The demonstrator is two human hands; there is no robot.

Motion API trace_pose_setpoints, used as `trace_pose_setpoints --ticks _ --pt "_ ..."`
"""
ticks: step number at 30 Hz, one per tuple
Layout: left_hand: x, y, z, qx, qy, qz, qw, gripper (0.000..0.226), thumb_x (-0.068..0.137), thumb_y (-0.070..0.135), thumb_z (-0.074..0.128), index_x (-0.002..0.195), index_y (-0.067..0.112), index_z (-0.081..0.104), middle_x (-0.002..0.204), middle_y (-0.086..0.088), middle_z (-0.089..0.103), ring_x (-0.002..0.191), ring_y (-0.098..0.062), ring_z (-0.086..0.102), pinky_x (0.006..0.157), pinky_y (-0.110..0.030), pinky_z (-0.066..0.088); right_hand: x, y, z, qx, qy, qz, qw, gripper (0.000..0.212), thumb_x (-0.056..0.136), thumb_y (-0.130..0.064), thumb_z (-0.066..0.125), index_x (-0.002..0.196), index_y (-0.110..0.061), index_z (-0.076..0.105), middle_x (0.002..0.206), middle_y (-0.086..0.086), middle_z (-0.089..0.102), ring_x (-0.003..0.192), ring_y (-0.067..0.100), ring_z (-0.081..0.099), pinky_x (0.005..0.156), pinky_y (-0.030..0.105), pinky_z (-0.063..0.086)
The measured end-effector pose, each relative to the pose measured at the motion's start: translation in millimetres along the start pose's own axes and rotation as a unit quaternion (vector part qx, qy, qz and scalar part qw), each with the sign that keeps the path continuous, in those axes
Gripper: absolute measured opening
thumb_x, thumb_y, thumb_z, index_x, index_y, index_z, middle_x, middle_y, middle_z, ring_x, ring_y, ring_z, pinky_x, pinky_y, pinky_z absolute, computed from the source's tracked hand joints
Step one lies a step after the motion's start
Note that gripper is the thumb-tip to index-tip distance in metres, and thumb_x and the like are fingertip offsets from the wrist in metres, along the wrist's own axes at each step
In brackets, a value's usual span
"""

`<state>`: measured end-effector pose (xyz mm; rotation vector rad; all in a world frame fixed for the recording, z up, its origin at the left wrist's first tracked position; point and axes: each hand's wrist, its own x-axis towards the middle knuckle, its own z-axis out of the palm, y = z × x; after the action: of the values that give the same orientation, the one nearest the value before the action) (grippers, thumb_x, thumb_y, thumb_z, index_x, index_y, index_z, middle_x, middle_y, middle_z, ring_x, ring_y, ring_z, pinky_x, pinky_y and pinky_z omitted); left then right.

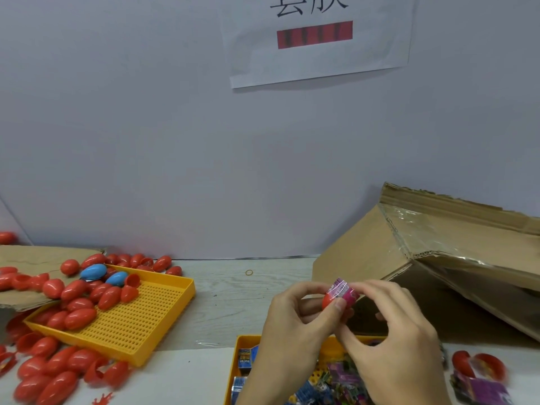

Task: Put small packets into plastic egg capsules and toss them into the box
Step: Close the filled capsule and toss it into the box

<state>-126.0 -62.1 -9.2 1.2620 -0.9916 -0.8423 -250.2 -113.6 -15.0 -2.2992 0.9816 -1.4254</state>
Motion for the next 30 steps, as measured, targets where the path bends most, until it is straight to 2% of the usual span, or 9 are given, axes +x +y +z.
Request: trace_pose_setpoints --ticks 5,10,15,18,21,23,25,27,30 --pt "-1.7 1.4 -2.5 -0.017 -0.016 -0.028 0.999 0.018 0.088 0.021 0.071 0.104 0.013 0.067 0.100 -0.010 0.076 0.094 -0.025 0.074 0.092 -0.047 0.056 -2.3 1.5 0.7 0.029 -0.006 0.002 1.000 0.047 0.051 -0.014 0.091 0.093 -0.019 0.073 0.092 -0.009 0.062 0.088 0.013 0.059 0.066 0.018 0.046" --pt "-3.0 3.7 -0.6 -0.005 -0.047 -0.017 0.999 0.017 0.089 0.032 0.068 0.100 0.019 0.074 0.096 -0.012 0.074 0.089 -0.029 0.073 0.082 -0.036 0.059 -4.6 2.7 0.7 0.037 -0.025 -0.004 0.999 0.051 0.048 -0.012 0.091 0.095 -0.022 0.073 0.094 -0.012 0.060 0.087 0.009 0.060 0.067 0.020 0.050" --pt "-2.0 4.9 -6.5 -0.014 -0.065 -0.036 0.997 0.019 0.090 0.034 0.064 0.096 0.022 0.077 0.096 -0.012 0.076 0.091 -0.029 0.074 0.083 -0.036 0.060 -5.9 3.6 3.8 0.034 -0.021 0.008 0.999 0.051 0.050 -0.010 0.091 0.097 -0.020 0.075 0.092 -0.010 0.062 0.086 0.011 0.061 0.066 0.027 0.055" --pt "-1.6 3.8 -4.2 -0.002 -0.038 -0.022 0.999 0.016 0.093 0.031 0.064 0.099 0.024 0.077 0.098 -0.007 0.076 0.096 -0.024 0.073 0.088 -0.039 0.059 -6.0 3.2 5.0 0.053 -0.027 0.007 0.998 0.050 0.053 -0.012 0.091 0.099 -0.021 0.074 0.094 -0.012 0.062 0.087 0.007 0.061 0.065 0.018 0.053" --pt "-1.0 3.5 -1.2 -0.019 -0.017 -0.011 1.000 0.018 0.092 0.030 0.064 0.098 0.019 0.077 0.094 -0.012 0.076 0.091 -0.028 0.073 0.081 -0.036 0.060 -6.8 4.4 4.6 0.061 -0.038 -0.001 0.997 0.048 0.055 -0.015 0.090 0.099 -0.023 0.074 0.095 -0.012 0.062 0.088 0.006 0.061 0.071 0.016 0.050" --pt "-1.1 4.7 -1.1 -0.019 -0.024 -0.018 0.999 0.019 0.093 0.028 0.062 0.096 0.018 0.078 0.092 -0.013 0.076 0.086 -0.030 0.074 0.077 -0.033 0.060 -7.4 5.5 4.4 0.053 -0.043 0.003 0.998 0.047 0.056 -0.016 0.090 0.100 -0.022 0.075 0.095 -0.011 0.063 0.087 0.009 0.062 0.067 0.017 0.052" --pt "-0.9 4.9 -2.3 -0.015 -0.027 -0.026 0.999 0.020 0.093 0.030 0.062 0.096 0.019 0.078 0.093 -0.013 0.076 0.086 -0.029 0.074 0.076 -0.031 0.060 -7.2 5.8 4.9 0.051 -0.051 0.006 0.997 0.048 0.057 -0.018 0.090 0.102 -0.021 0.075 0.096 -0.011 0.063 0.086 0.009 0.063 0.066 0.018 0.054" --pt "-1.4 4.3 -2.6 -0.023 -0.027 -0.034 0.999 0.024 0.090 0.034 0.061 0.097 0.018 0.078 0.093 -0.015 0.076 0.087 -0.029 0.074 0.076 -0.032 0.060 -7.0 6.0 5.7 0.064 -0.053 0.008 0.997 0.047 0.060 -0.019 0.089 0.104 -0.022 0.074 0.098 -0.012 0.064 0.086 0.006 0.063 0.067 0.013 0.053" --pt "-2.7 3.8 -1.6 -0.063 -0.030 -0.065 0.995 0.031 0.096 0.029 0.053 0.099 0.009 0.076 0.092 -0.020 0.074 0.085 -0.031 0.074 0.073 -0.031 0.059 -6.8 6.3 6.3 0.108 -0.053 0.017 0.993 0.044 0.063 -0.019 0.087 0.104 -0.025 0.073 0.102 -0.017 0.064 0.092 0.001 0.061 0.070 0.013 0.052"
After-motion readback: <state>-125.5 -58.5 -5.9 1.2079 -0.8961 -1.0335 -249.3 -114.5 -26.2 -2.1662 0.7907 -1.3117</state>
